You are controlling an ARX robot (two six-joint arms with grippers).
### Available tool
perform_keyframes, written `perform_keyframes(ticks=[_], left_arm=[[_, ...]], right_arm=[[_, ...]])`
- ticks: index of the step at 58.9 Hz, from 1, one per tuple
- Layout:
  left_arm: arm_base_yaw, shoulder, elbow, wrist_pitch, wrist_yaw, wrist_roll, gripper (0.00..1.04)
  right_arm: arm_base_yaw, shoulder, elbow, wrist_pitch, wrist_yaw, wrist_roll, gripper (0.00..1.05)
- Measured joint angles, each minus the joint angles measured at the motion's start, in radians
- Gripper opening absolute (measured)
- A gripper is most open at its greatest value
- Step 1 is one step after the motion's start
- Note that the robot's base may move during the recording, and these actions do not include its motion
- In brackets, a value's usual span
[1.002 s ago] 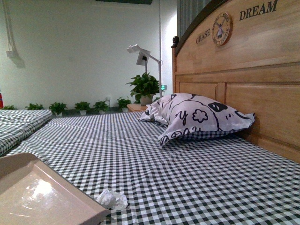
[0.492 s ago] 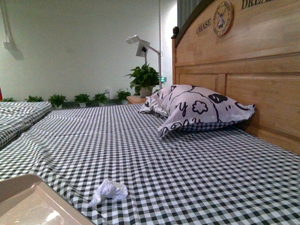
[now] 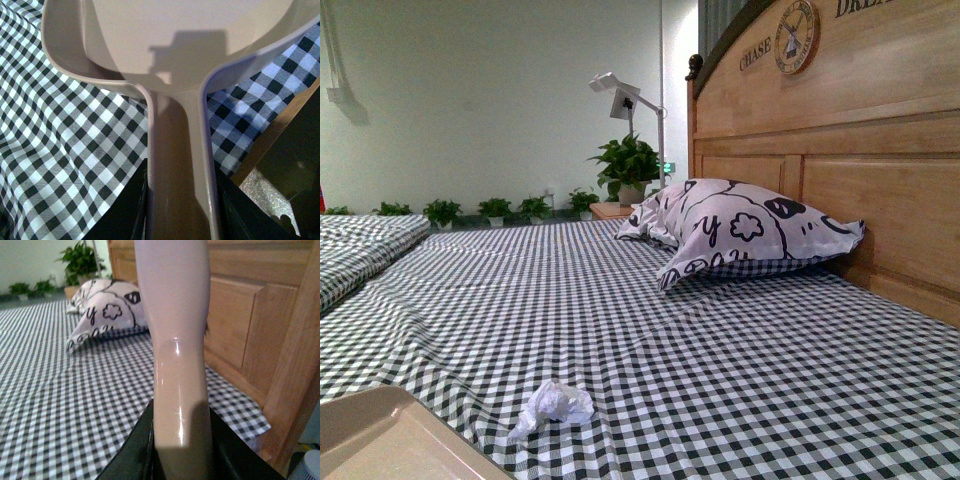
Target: Clean up trash
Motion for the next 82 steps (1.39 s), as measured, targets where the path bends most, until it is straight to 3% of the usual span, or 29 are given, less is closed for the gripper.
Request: perform_keyframes(ticks=[6,11,18,28,42,67,74,82], left_arm=[[0.0,0.0,0.0,0.0,0.0,0.001,0.28],[0.0,0.001,0.0,0.0,0.0,0.003,0.28],[0.0,0.001,0.0,0.0,0.001,0.005,0.28],[0.0,0.001,0.0,0.0,0.001,0.007,0.28],[0.0,0.001,0.0,0.0,0.001,0.008,0.28],[0.0,0.001,0.0,0.0,0.001,0.011,0.28],[0.0,0.001,0.0,0.0,0.001,0.011,0.28],[0.0,0.001,0.0,0.0,0.001,0.011,0.28]], right_arm=[[-0.011,0.114,0.098,-0.196,-0.13,-0.005,0.21],[-0.024,0.284,0.152,-0.157,-0.235,-0.019,0.21],[-0.022,0.548,0.253,-0.053,-0.306,-0.047,0.2],[0.034,0.916,0.411,0.061,-0.286,-0.127,0.2],[0.115,1.338,0.635,0.128,-0.175,-0.175,0.2],[0.195,1.537,0.706,0.194,-0.149,-0.208,0.2],[0.213,1.527,0.69,0.197,-0.237,-0.208,0.2],[0.245,1.453,0.616,0.175,-0.487,-0.265,0.2]])
